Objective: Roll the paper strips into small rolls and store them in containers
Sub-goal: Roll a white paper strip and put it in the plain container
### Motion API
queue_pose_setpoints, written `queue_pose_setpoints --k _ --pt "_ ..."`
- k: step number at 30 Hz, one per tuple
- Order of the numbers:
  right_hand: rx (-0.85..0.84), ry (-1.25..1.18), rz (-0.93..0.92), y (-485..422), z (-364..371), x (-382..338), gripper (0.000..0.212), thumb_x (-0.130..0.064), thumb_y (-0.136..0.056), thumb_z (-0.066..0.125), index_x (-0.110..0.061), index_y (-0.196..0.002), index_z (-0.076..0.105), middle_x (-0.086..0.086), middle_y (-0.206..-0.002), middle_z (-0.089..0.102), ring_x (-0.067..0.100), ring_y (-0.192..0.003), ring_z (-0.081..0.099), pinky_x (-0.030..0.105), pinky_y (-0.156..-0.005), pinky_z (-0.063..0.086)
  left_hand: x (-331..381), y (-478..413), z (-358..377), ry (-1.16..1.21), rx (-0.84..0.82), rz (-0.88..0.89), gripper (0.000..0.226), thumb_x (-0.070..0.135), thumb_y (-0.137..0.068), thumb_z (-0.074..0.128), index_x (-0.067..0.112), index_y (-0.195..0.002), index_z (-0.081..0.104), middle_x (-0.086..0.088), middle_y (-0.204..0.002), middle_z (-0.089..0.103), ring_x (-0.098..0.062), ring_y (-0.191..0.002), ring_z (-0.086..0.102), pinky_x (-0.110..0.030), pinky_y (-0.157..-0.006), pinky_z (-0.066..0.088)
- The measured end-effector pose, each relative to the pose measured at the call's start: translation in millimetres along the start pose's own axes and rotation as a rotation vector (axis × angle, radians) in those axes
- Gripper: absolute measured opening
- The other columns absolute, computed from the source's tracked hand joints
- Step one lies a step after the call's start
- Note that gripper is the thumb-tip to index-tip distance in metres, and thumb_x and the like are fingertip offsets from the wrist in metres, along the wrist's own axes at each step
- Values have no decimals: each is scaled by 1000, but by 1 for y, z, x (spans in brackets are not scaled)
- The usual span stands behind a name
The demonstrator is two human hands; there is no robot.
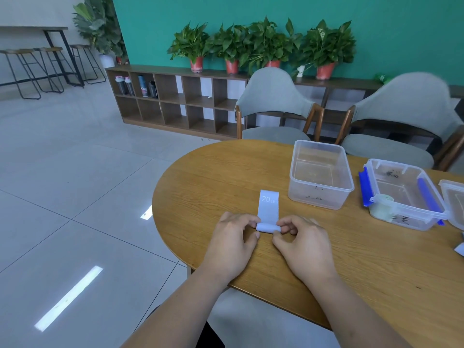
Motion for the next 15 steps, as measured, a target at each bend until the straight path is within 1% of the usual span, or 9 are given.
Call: queue_pose_setpoints --k 3,5,10,15 --pt "4 -26 19 0 -1 1 18 -27 -75 82 -34 -89 75 -21 -73 66 2 -85 60 35 -79 55 0 0 -1 15 15 5 26 19 -92 75 33 -114 74 23 -98 70 2 -106 51 -8 -88 40" --pt "7 -30 20 0 -1 2 16 -29 -75 82 -34 -89 76 -20 -72 66 2 -83 60 35 -79 55 0 0 0 5 15 12 25 20 -92 75 32 -114 75 22 -98 70 1 -105 51 -9 -88 40" --pt "14 -44 8 0 -2 0 17 -28 -79 79 -36 -91 70 -20 -72 64 3 -85 59 34 -75 55 0 -1 2 -35 2 19 27 20 -93 74 31 -119 75 22 -102 69 -2 -102 48 -5 -89 34" --pt "15 5 -25 0 -2 -3 12 -29 -82 78 -35 -90 72 -22 -75 64 3 -88 57 33 -76 55 1 0 3 -24 -20 6 34 20 -94 73 33 -124 71 24 -106 68 0 -106 49 -8 -91 38"
Point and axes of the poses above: each hand's wrist, its own y-axis away from the middle knuckle, its own z-axis out of the palm, x = y × z, the point moved 10 cm from there along -y, towards the middle knuckle
